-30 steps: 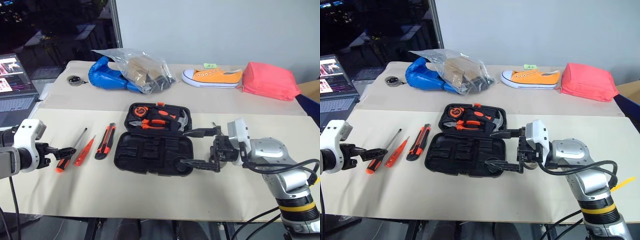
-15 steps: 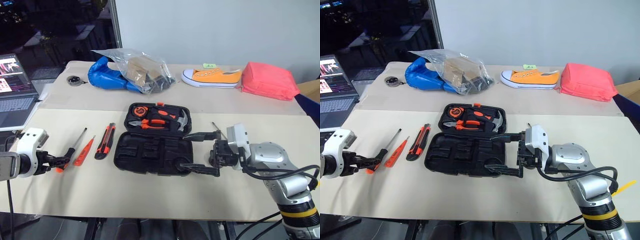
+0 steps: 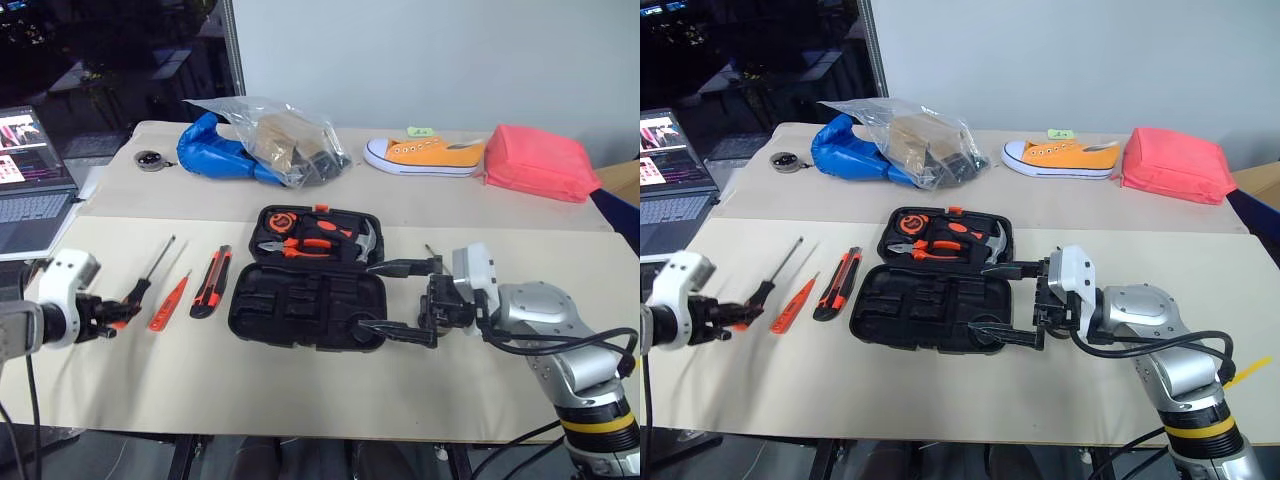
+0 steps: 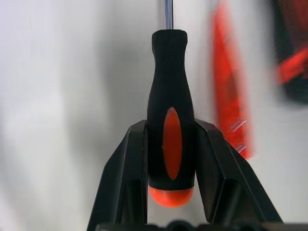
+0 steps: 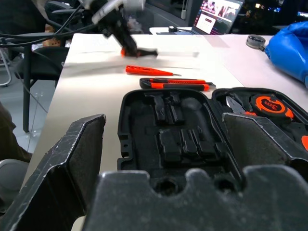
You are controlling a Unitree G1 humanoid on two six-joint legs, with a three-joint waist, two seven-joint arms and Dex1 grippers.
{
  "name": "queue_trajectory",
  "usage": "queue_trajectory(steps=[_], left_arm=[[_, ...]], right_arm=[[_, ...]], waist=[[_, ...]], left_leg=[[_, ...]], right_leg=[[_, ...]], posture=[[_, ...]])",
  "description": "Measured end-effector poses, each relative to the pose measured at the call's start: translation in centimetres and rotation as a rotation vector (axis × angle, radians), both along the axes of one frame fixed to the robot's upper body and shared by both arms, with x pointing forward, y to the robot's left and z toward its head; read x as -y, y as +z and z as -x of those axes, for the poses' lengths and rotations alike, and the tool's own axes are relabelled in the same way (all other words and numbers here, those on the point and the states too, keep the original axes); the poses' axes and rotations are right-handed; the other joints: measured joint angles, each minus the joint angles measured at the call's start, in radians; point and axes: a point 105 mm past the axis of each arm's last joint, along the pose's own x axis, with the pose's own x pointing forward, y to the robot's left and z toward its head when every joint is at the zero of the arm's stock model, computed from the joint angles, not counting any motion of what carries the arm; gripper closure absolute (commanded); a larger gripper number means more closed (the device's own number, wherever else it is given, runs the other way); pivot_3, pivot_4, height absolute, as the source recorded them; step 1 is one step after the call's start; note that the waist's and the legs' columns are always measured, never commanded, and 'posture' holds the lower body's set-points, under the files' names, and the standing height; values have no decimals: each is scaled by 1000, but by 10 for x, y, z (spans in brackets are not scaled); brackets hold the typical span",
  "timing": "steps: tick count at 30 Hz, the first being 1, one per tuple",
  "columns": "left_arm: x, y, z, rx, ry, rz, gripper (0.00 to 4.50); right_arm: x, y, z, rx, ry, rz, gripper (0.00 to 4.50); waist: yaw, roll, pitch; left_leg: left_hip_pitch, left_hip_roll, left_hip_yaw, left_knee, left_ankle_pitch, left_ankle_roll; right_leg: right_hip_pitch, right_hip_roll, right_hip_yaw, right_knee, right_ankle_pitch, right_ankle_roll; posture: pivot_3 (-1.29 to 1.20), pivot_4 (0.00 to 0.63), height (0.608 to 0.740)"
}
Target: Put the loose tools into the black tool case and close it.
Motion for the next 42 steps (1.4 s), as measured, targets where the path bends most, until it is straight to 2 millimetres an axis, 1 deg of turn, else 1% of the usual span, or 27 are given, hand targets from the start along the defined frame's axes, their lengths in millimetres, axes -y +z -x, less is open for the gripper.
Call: queue_trajectory(steps=[2, 3, 4, 5, 6, 7, 8, 9, 10, 12, 15, 17, 22, 28, 31, 37, 39, 40, 42], left_arm=[[30, 27, -1, 77, -175, -9, 3654], [49, 39, -2, 107, -285, -38, 3654], [66, 47, -1, 127, -386, -64, 3654], [80, 49, -2, 133, -463, -82, 3654], [100, 49, -4, 142, -586, -135, 3654], [112, 46, -5, 144, -668, -172, 3654], [124, 38, -8, 133, -745, -201, 3654], [131, 34, -9, 124, -785, -209, 3654], [143, 25, -18, 114, -853, -227, 3654], [153, 13, -32, 107, -929, -292, 3654], [162, -2, -54, 99, -1021, -413, 3654], [164, -9, -65, 96, -1063, -488, 3654], [160, -29, -80, 51, -1121, -590, 3654], [163, -28, -89, 55, -1158, -641, 3654], [161, -33, -92, 33, -1149, -647, 3654], [160, -34, -98, 18, -1133, -678, 3654], [159, -35, -99, 12, -1125, -674, 2653], [159, -35, -99, 6, -1120, -669, 2483], [159, -31, -99, 12, -1119, -656, 1778]], right_arm=[[7, -5, 2, -19, -28, -1, 0], [12, -8, 3, -30, -53, -3, 0], [16, -9, 4, -35, -78, -8, 0], [20, -10, 5, -41, -96, -13, 0], [27, -13, 8, -48, -128, -16, 0], [32, -14, 11, -53, -148, -15, 0], [37, -15, 12, -52, -170, -14, 0], [40, -14, 13, -50, -185, -14, 0], [48, -15, 16, -48, -219, -13, 0], [54, -13, 18, -42, -250, -12, 0], [62, -13, 21, -39, -294, -7, 0], [62, -11, 23, -26, -302, -5, 0], [62, -12, 29, -26, -315, 1, 0], [66, -10, 32, -16, -349, 2, 0], [67, -12, 33, -23, -356, 3, 0], [67, -11, 32, -18, -361, 2, 0], [67, -11, 32, -17, -362, 1, 0], [67, -11, 32, -17, -362, 1, 0], [66, -10, 32, -15, -360, 1, 0]], waist=[[12, 0, 0], [19, 0, 0], [22, 0, 0], [24, 1, -1], [29, 2, -1], [29, 2, -1], [29, 3, -2], [25, 3, -2], [23, 3, -2], [18, 3, -2], [13, 3, -2], [10, 4, -2], [6, 4, -2], [8, 4, -2], [1, 4, -2], [-5, 4, -2], [-7, 4, -2], [-7, 4, -2], [-7, 4, -3]], left_leg=[[-1, -1, 0, 0, 0, 0], [-1, -2, 0, 1, 0, 0], [0, -2, 1, 0, 0, 0], [0, -2, 1, 0, 0, 0], [0, -2, 1, 1, 0, 0], [0, -2, 1, 1, 0, 0], [0, -2, 1, 1, 0, 0], [0, -2, 1, 2, 0, 0], [0, -2, 0, 3, 0, 0], [0, -1, -2, 4, 0, 0], [0, -2, -4, 6, 0, 1], [0, -2, -3, 6, 1, 1], [-3, -2, -4, 6, 0, 1], [-2, -2, -5, 6, 0, 2], [-1, -2, -5, 7, 0, 2], [-1, -2, -5, 14, 0, 2], [0, -2, -5, 14, 0, 2], [1, -2, -5, 14, 0, 2], [1, -2, -5, 15, 0, 2]], right_leg=[[1, -1, -1, -1, 0, 1], [1, -2, -1, -1, -1, 1], [1, -1, 0, -1, -1, 1], [1, -1, 0, -1, -1, 2], [2, -1, 0, -1, -1, 2], [2, 0, 0, -1, -1, 2], [3, 0, 1, 0, -1, 2], [2, 1, 1, 0, -1, 3], [3, 2, 2, 0, -2, 5], [2, 5, 4, 0, -3, 7], [4, 5, 4, 1, -2, 8], [3, 5, 5, 1, -2, 8], [3, 5, 5, 0, -2, 8], [3, 5, 4, 0, -3, 9], [4, 5, 5, 1, -3, 10], [4, 5, 5, 8, -3, 10], [5, 5, 5, 9, -3, 10], [5, 5, 5, 9, -3, 10], [5, 5, 5, 10, -3, 10]], posture=[[0, 150, 740], [0, 150, 740], [0, 150, 740], [0, 150, 740], [0, 150, 740], [0, 150, 740], [0, 150, 740], [0, 150, 740], [0, 150, 740], [0, 150, 740], [0, 150, 740], [0, 150, 740], [0, 150, 740], [0, 150, 740], [0, 150, 740], [0, 150, 740], [0, 150, 740], [0, 150, 740], [0, 150, 740]])
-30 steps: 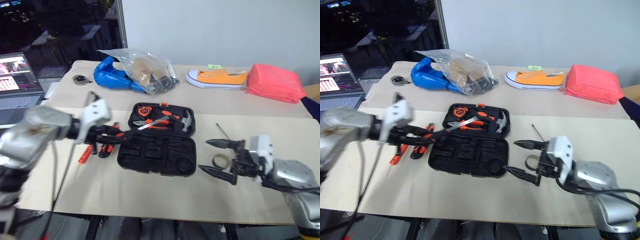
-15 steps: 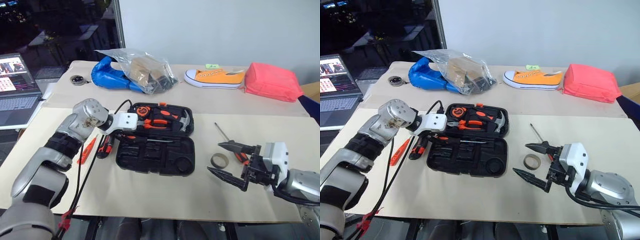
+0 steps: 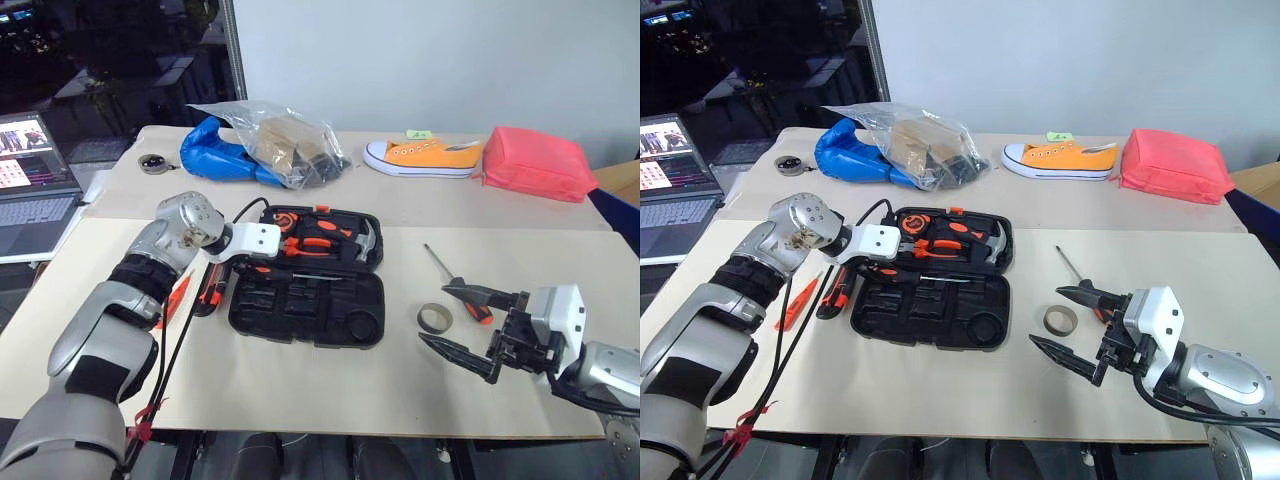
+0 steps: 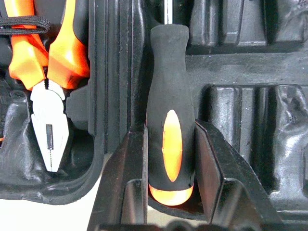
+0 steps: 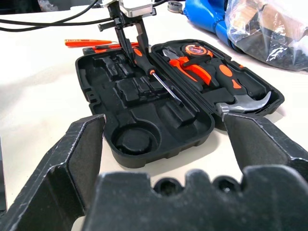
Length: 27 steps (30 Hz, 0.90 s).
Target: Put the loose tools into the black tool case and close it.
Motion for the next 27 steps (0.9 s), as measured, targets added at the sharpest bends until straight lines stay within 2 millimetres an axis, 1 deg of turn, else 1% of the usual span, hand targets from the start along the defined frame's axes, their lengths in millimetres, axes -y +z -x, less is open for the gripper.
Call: queue_trajectory(steps=[2, 4, 7, 9, 10, 11, 12, 13, 16, 17, 19, 22, 25, 27], left_arm=[[-1, 5, 1, 2, 11, 23, 1121], [1, 16, 4, 12, 28, 105, 1121], [0, 43, 12, 43, 45, 224, 1121], [-3, 54, 19, 36, 96, 317, 1662], [-4, 56, 22, 19, 137, 373, 1904], [-6, 54, 25, 1, 183, 425, 2218], [-6, 51, 27, -14, 214, 461, 2628], [-3, 45, 29, -38, 262, 518, 3012], [13, 26, 34, -81, 340, 635, 4254], [17, 19, 34, -84, 369, 670, 4486], [25, 8, 32, -80, 434, 740, 4486], [31, -5, 26, -39, 533, 809, 4486], [30, -24, 25, -13, 610, 814, 4486], [29, -29, 24, 24, 621, 811, 4486]], right_arm=[[0, 1, 0, 3, 2, 0, 0], [-1, 0, -1, 3, 3, -1, 0], [-1, 0, -1, 3, 6, -1, 0], [-1, 0, -1, 7, 9, -2, 0], [-1, 0, -2, 10, 8, 1, 0], [0, -1, -3, 12, 6, 3, 0], [1, -2, -4, 10, 0, 6, 0], [2, -4, -5, 6, -6, 5, 0], [2, -3, -7, 14, -6, 8, 0], [2, -3, -7, 15, -5, 8, 0], [3, -3, -8, 14, -7, 9, 0], [3, -4, -8, 13, -7, 9, 0], [4, -4, -7, 8, -12, 13, 0], [6, -5, -6, 6, -19, 17, 0]], waist=[[0, 1, -1], [-2, 1, -1], [-3, 2, -1], [-3, 3, -2], [-2, 4, -2], [-1, 4, -2], [-1, 4, -2], [1, 4, -2], [8, 4, -2], [9, 4, -2], [8, 4, -2], [6, 4, -2], [-1, 4, -3], [-1, 4, -3]], left_leg=[[0, 0, 0, 0, 0, 0], [-1, 0, 0, 0, 0, 0], [-2, 0, 0, 0, -1, 1], [-2, 0, 0, 0, -1, 2], [-2, 0, 0, 0, -1, 2], [-2, 0, 0, 1, -1, 2], [-1, 0, 0, 1, -1, 2], [-1, 0, 0, 1, -1, 2], [0, 0, -1, 3, -1, 2], [0, 0, -1, 3, -1, 2], [2, 0, -1, 3, -1, 2], [5, 0, -1, 2, -1, 2], [8, 0, -1, 1, -1, 2], [11, 0, -2, 1, -1, 2]], right_leg=[[0, 0, 0, 0, 0, 0], [-1, 0, 0, 1, 0, 0], [-1, 0, 0, 0, 0, 0], [-1, 0, 0, 0, -1, 0], [-1, 0, 0, 0, -1, 0], [-1, 0, 0, 0, -1, 0], [-1, 0, 0, 0, -1, 1], [-1, 0, 0, 1, -1, 1], [1, 0, 0, 2, -1, 1], [2, 0, 0, 2, -1, 1], [3, 0, 0, 2, -1, 1], [7, 0, 0, 1, -1, 1], [10, 0, 1, -1, -1, 1], [13, 0, 0, -1, -1, 1]], posture=[[0, 150, 740], [0, 150, 740], [0, 150, 740], [0, 150, 740], [0, 150, 740], [0, 150, 740], [0, 150, 740], [0, 150, 740], [0, 150, 740], [0, 150, 740], [0, 150, 740], [0, 150, 740], [0, 150, 740], [0, 150, 740]])
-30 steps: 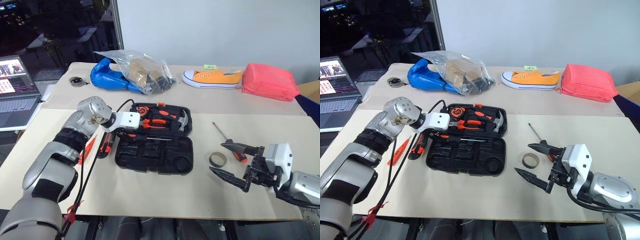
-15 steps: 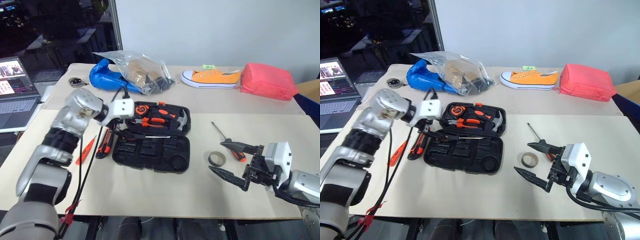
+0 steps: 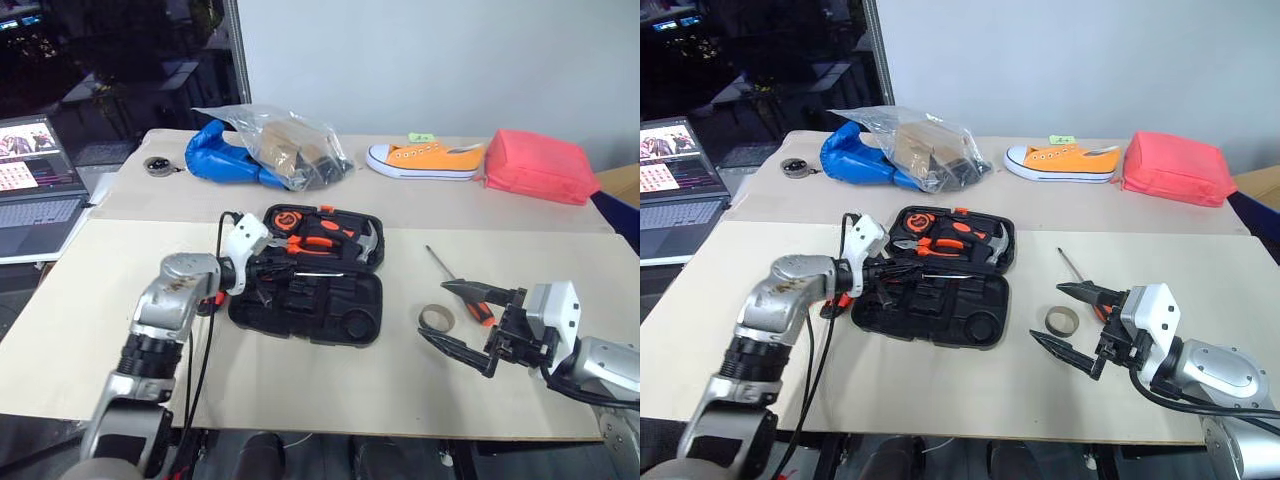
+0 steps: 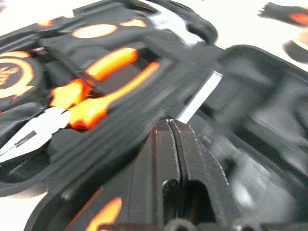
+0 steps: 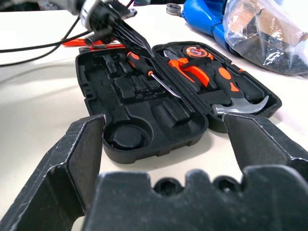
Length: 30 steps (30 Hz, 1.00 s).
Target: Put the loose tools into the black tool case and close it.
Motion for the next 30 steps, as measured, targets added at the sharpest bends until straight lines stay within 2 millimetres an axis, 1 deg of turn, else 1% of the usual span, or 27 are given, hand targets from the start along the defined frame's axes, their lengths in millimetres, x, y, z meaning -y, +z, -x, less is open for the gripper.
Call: queue_trajectory(steps=[6, 9, 14, 18, 20, 24, 27, 30], left_arm=[[-1, -12, 3, 42, -1, -59, 4486], [-2, -19, 6, 37, -3, -69, 4486], [-2, -21, 5, 23, -1, -60, 4486], [-1, -19, 5, 37, -30, -101, 4486], [0, -19, 4, 41, -51, -132, 4486], [-3, -22, 7, 21, -110, -182, 4486], [-6, -26, 10, 3, -147, -202, 4486], [-8, -26, 10, 8, -155, -189, 4486]], right_arm=[[1, -2, 2, -7, -17, 1, 0], [3, -1, -3, -25, -65, -5, 0], [8, 4, -18, -25, -151, 16, 0], [11, 5, -21, -28, -173, 18, 0], [7, 6, -19, -34, -133, 3, 0], [-8, 12, -5, -19, 29, -18, 0], [-11, 13, -1, -14, 83, 0, 0], [-10, 11, -2, -12, 90, 11, 0]], waist=[[-6, 3, -7], [-7, 3, -10], [-8, 5, -13], [-6, 6, -14], [-5, 6, -14], [-10, 6, -14], [-13, 6, -14], [-13, 6, -14]], left_leg=[[5, 0, 2, -1, 0, 0], [7, 0, 2, -1, 0, 0], [7, -1, 2, -1, 0, 0], [6, -1, 2, -1, 0, 0], [6, -1, 2, -1, 0, 0], [6, -1, 2, -2, 0, 0], [6, -1, 2, -2, -1, -1], [6, -1, 2, -2, -1, -1]], right_leg=[[3, 0, 3, 0, 0, 0], [4, 0, 3, 0, 0, 0], [4, 0, 3, 0, 0, 0], [3, 0, 3, -1, -1, -1], [3, 0, 4, -2, -1, 0], [3, 0, 3, -2, -1, 0], [3, 0, 3, -2, -1, 0], [4, 0, 3, -2, -1, -1]], posture=[[0, 150, 740], [0, 150, 740], [0, 150, 740], [0, 150, 740], [0, 150, 740], [0, 150, 740], [0, 150, 740], [0, 150, 740]])
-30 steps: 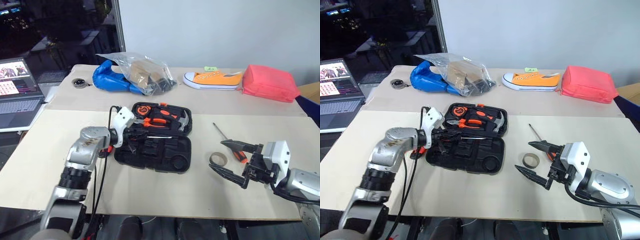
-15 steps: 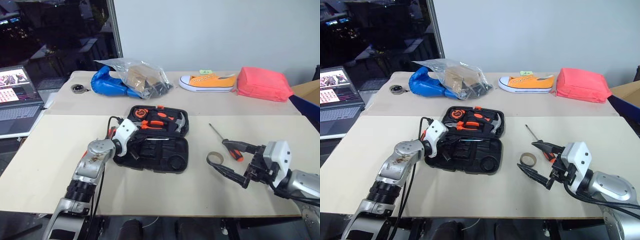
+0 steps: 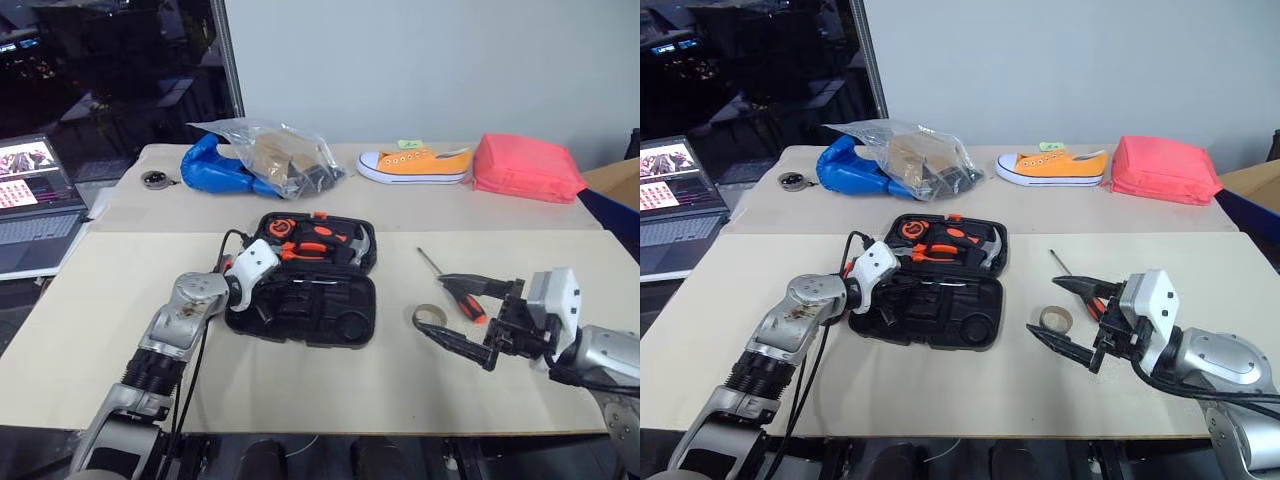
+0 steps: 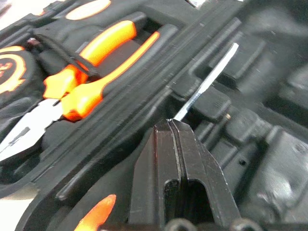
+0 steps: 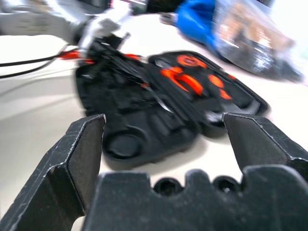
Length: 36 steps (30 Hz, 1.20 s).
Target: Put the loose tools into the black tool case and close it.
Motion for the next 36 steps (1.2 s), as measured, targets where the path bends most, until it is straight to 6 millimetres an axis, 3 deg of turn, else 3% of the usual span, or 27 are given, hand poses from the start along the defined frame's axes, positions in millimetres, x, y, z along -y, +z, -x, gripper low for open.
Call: queue_trajectory(steps=[6, 8, 11, 13, 17, 21, 22, 27, 30, 32, 36], left_arm=[[-3, 10, 8, -17, 55, 217, 4486], [1, 29, 19, 45, 33, 311, 4486], [8, 65, 44, 54, -55, 430, 3783], [12, 84, 56, 68, -109, 463, 3032], [22, 103, 77, 62, -201, 462, 1721], [30, 118, 94, 44, -284, 450, 287], [33, 124, 99, 49, -308, 454, 99], [39, 136, 114, 15, -354, 444, 99], [41, 138, 116, 11, -341, 411, 0], [41, 138, 115, 16, -320, 390, 0], [42, 143, 114, 34, -308, 366, 0]], right_arm=[[15, -9, -15, -6, -152, 41, 0], [21, -12, -21, -30, -220, 47, 0], [40, -20, -41, -124, -371, 190, 0], [50, -18, -54, -164, -448, 203, 0], [57, -21, -75, -289, -547, 204, 0], [71, -31, -92, -423, -657, 318, 0], [76, -34, -95, -454, -680, 338, 0], [88, -44, -103, -558, -736, 396, 0], [95, -56, -104, -612, -756, 435, 721], [97, -67, -104, -641, -756, 459, 1393], [94, -70, -108, -629, -731, 458, 2804]], waist=[[1, 1, 2], [6, -5, 5], [9, -4, 6], [13, -4, 6], [17, -3, 7], [14, -4, 8], [14, -4, 8], [13, -4, 9], [12, -4, 9], [13, -4, 9], [11, -4, 9]], left_leg=[[-3, 0, 0, 0, 0, 0], [-9, 1, 0, -1, 0, 0], [-14, 1, 0, 0, -2, -3], [-15, 0, 0, 0, -2, -3], [-16, 0, -1, 0, -2, -3], [-17, 0, -1, 0, -2, -3], [-17, 0, -1, 0, -2, -3], [-18, 0, -1, 0, -3, -1], [-19, -1, -1, 0, -3, -1], [-19, -1, -1, 0, -3, -1], [-17, -1, -1, 1, -3, -1]], right_leg=[[-3, -1, 0, 0, 0, 0], [-7, 0, -1, -3, 0, 0], [-9, -2, -1, -7, 1, 2], [-9, -2, -1, -9, 1, 2], [-9, -2, -2, -10, 1, 3], [-11, -2, -2, -10, 1, 3], [-10, -2, -2, -11, 1, 3], [-11, -2, -2, -11, 1, 4], [-11, -2, -2, -12, 1, 4], [-12, -2, -2, -12, 1, 4], [-10, -2, -2, -12, 1, 4]], posture=[[0, 150, 740], [0, 150, 740], [0, 150, 740], [0, 150, 740], [0, 150, 740], [0, 150, 740], [0, 150, 740], [0, 150, 740], [0, 150, 740], [0, 150, 740], [0, 150, 740]])
